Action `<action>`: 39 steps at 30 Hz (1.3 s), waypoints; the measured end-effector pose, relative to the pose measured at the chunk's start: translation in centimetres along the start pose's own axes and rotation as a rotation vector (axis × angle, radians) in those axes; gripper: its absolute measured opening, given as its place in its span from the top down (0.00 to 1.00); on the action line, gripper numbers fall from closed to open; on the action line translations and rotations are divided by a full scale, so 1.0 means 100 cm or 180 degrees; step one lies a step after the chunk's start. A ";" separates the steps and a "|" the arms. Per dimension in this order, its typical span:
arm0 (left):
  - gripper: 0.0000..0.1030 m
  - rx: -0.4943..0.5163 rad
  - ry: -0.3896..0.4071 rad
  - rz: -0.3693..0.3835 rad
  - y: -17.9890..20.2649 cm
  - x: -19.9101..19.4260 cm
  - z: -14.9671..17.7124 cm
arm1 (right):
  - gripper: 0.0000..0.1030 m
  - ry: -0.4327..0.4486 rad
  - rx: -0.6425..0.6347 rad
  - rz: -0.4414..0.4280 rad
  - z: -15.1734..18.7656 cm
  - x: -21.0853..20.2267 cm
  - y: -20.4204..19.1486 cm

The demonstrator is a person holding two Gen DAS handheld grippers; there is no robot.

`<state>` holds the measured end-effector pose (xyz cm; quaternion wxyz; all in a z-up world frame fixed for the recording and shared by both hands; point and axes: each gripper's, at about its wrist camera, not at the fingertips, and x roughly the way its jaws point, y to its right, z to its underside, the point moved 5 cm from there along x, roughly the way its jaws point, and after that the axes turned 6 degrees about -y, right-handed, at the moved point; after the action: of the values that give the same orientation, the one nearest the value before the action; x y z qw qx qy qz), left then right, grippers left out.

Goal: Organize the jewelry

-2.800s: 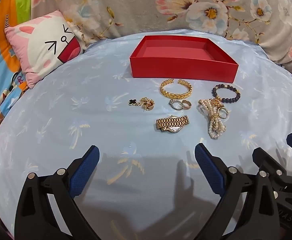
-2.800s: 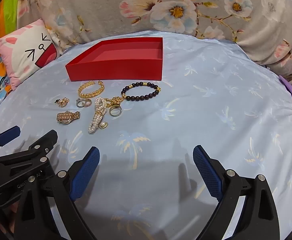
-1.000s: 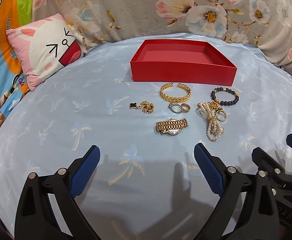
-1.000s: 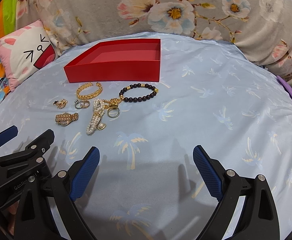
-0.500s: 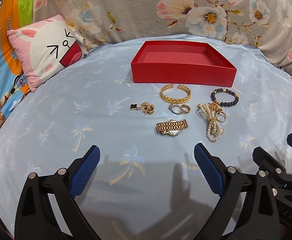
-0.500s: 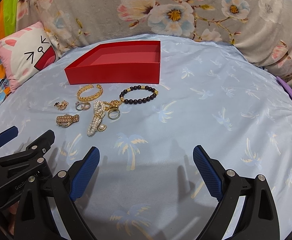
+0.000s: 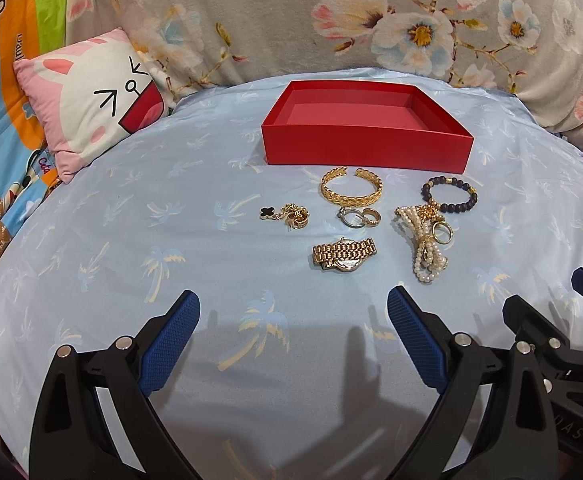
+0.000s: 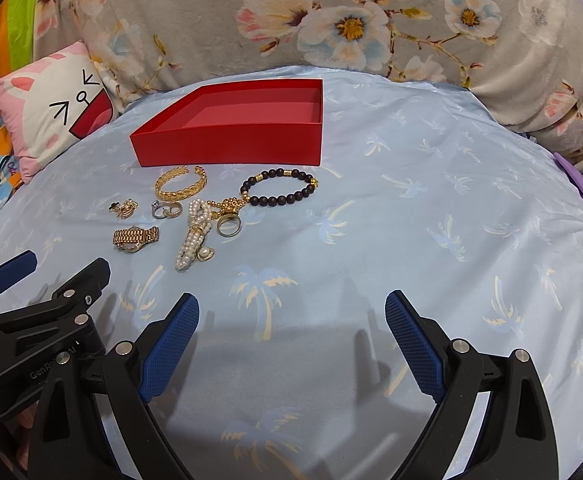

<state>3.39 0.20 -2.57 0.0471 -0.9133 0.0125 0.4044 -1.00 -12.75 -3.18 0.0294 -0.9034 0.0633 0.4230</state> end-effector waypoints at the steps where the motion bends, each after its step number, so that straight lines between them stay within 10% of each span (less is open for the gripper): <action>1: 0.10 0.0001 0.0001 0.0001 0.000 0.000 0.000 | 0.10 0.0001 0.0000 0.0000 0.000 0.000 0.000; 39: 0.10 -0.0359 -0.0118 0.0263 -0.026 0.007 0.007 | 0.10 -0.0132 0.0020 -0.0082 0.003 0.008 -0.003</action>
<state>3.53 2.85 -3.36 -0.0209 -0.9055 0.0265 0.4229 -0.71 -12.47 -3.97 0.0389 -0.8951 0.0524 0.4410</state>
